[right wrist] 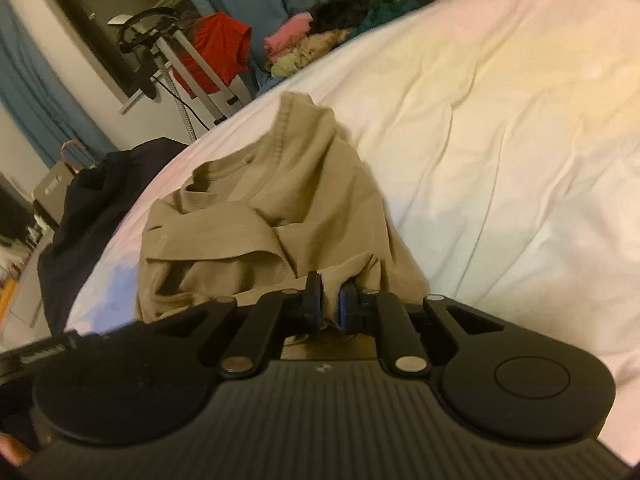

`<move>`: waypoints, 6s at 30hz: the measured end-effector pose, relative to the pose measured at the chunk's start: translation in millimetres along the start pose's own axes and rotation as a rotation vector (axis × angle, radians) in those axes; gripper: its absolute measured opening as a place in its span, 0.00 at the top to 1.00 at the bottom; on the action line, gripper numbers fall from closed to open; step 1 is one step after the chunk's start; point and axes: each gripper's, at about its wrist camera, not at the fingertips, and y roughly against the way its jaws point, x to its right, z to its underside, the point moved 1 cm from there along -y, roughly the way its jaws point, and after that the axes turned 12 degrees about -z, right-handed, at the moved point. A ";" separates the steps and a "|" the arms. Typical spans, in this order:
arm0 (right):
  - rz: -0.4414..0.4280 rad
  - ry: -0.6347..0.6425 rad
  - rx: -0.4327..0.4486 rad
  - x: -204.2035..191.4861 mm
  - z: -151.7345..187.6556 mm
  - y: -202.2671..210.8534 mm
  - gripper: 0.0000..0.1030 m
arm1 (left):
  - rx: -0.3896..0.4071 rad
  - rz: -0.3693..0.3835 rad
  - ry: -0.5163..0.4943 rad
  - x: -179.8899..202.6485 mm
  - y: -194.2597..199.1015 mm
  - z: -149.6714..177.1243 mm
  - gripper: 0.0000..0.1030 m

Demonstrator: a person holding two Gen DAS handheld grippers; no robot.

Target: Fold clothes

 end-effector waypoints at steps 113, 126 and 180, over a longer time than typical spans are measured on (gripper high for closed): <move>-0.325 -0.396 0.284 1.9 74.9 128.4 0.93 | -0.119 0.440 0.703 -65.7 60.1 100.9 0.80; -0.281 -0.365 0.261 2.0 80.4 129.0 0.93 | -0.176 0.346 0.663 -71.5 51.8 102.8 0.57; -0.140 -0.427 0.186 -13.4 28.9 65.0 0.93 | -0.222 0.001 0.524 -51.3 40.0 -4.0 0.91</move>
